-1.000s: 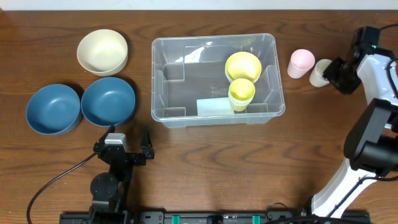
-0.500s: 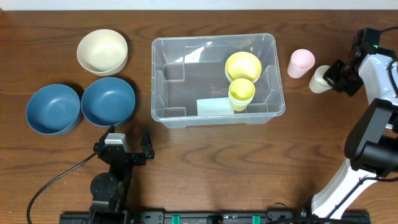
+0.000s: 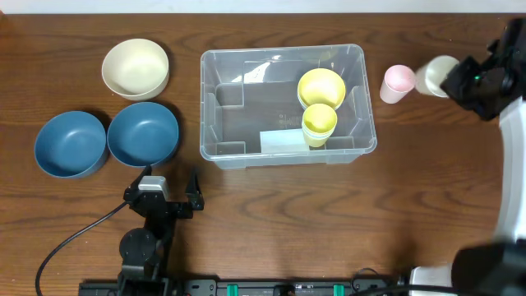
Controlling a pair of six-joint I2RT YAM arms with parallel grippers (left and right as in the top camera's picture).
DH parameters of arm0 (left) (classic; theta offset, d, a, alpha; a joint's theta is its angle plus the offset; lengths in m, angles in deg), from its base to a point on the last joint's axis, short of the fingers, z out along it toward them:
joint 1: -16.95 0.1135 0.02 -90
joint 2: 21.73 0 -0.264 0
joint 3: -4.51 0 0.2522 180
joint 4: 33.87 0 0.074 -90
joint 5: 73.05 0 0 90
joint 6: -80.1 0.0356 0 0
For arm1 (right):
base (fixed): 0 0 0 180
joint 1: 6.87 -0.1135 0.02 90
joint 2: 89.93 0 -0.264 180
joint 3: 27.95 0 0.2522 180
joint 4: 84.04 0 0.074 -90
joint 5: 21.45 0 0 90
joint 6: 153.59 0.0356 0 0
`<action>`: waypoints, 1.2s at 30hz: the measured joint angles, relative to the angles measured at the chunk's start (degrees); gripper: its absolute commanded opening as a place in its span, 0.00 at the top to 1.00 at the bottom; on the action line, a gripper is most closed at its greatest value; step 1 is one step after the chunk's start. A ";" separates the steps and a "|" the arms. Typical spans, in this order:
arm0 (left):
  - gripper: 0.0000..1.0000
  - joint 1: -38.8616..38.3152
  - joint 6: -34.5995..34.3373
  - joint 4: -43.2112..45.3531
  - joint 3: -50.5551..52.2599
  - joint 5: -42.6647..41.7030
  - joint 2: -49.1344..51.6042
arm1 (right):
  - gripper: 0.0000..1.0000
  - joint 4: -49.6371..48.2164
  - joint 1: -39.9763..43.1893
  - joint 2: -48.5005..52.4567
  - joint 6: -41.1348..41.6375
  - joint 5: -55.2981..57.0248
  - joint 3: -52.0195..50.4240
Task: Pack container
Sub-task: 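Carry the cream cup into the bin onto the cup stack, then release the cream cup and move the right gripper to the pink cup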
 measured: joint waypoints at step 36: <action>0.02 0.00 0.00 0.00 0.00 0.00 0.00 | 0.48 -9.18 -28.94 -0.94 -0.61 4.13 -18.34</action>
